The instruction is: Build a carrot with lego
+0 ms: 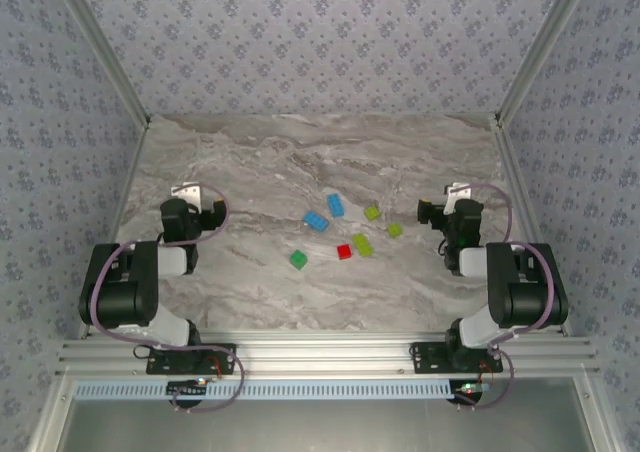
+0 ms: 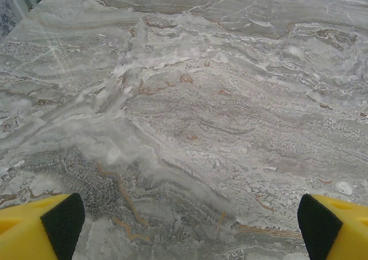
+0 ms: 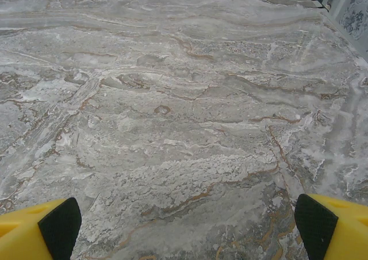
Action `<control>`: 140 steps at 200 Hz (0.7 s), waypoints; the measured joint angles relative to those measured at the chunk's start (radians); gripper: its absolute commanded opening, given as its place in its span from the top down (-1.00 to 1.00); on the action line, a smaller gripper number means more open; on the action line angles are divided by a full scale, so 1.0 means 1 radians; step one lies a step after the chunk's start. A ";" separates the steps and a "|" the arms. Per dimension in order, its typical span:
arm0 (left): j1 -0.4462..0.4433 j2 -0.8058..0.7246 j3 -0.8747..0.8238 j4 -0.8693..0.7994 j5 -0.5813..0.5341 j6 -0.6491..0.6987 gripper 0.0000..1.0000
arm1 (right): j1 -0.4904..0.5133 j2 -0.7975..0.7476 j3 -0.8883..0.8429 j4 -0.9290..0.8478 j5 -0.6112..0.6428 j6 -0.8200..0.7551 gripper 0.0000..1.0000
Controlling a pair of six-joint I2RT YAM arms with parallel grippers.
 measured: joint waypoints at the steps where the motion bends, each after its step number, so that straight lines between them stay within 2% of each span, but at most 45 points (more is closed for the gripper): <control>1: 0.000 0.000 0.000 0.000 0.000 0.000 -0.95 | 0.000 0.000 0.000 0.000 0.000 0.000 -1.00; 140: 0.000 0.000 0.013 -0.034 -0.004 -0.001 -0.95 | 0.000 0.000 0.000 0.000 0.000 0.000 -1.00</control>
